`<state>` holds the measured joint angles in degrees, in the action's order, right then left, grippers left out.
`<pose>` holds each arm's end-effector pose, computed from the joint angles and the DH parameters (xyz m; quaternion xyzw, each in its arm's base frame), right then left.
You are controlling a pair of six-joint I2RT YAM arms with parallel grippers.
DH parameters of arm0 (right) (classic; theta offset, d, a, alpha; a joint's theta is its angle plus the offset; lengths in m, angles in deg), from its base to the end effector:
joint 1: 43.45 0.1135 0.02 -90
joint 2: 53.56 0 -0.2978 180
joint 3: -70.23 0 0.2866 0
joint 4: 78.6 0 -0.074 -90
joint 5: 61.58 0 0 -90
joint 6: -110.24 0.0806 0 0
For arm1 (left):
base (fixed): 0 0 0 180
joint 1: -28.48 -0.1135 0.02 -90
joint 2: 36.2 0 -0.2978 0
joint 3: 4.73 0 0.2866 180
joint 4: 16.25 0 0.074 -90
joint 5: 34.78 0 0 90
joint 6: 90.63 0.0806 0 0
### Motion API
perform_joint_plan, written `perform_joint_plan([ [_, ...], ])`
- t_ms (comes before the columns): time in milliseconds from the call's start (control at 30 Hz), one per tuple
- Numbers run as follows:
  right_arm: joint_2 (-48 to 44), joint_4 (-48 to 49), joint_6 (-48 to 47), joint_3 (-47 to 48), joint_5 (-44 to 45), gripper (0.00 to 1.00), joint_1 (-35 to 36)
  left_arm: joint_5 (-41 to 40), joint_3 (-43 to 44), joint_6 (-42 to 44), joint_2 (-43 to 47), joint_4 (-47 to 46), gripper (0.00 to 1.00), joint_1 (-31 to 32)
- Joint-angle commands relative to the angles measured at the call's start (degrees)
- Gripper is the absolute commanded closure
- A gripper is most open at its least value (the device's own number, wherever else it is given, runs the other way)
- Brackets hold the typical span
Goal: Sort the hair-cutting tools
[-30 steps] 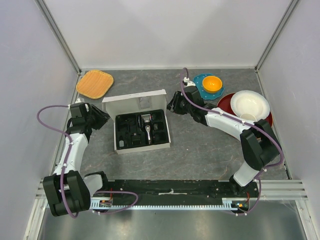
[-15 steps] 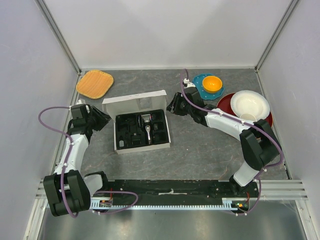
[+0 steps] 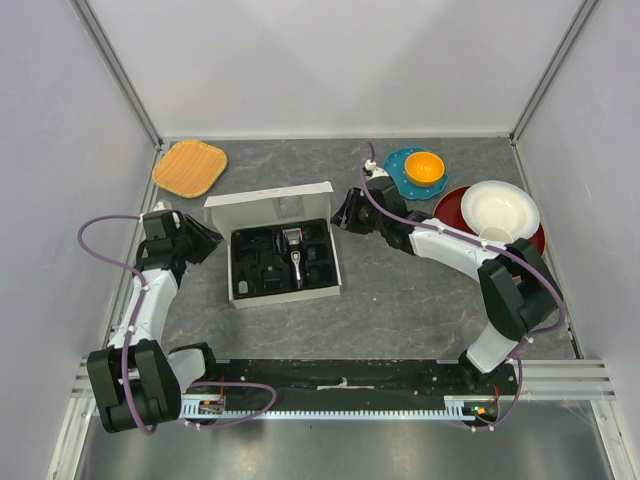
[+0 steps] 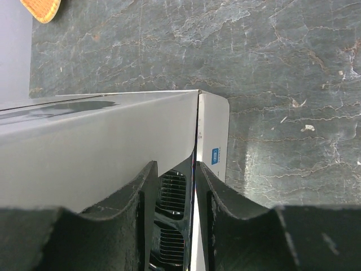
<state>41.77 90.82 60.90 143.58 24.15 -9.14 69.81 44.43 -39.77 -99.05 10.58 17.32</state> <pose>0.3630 0.2550 0.2197 0.0307 0.8760 0.3182 0.3612 0.2768 0.0339 0.2119 -0.3348 0.8380 -0.2123 0.3749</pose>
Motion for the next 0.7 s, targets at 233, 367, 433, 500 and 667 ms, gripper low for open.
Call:
perform_joint_plan([
  [233,-0.49,2.11,-0.32,-1.07,0.49,0.60,0.85,-0.61,-1.66,0.11,1.68,-2.09,0.59,0.17],
  [367,-0.67,2.02,-0.50,-1.60,0.84,0.60,0.85,-2.19,-2.45,-0.42,2.64,-2.00,0.60,0.17],
  [433,-0.50,1.93,-0.59,-1.86,0.93,0.60,0.85,-2.72,-2.89,-0.42,3.26,-2.09,0.60,0.17],
  [500,-0.58,1.84,-0.50,-2.21,1.11,0.60,0.85,-3.16,-3.15,-0.50,3.52,-2.00,0.60,0.17],
  [667,-1.46,0.70,-1.20,-2.04,3.91,0.60,0.85,-6.67,-2.98,-0.77,4.66,-0.07,0.61,0.17],
])
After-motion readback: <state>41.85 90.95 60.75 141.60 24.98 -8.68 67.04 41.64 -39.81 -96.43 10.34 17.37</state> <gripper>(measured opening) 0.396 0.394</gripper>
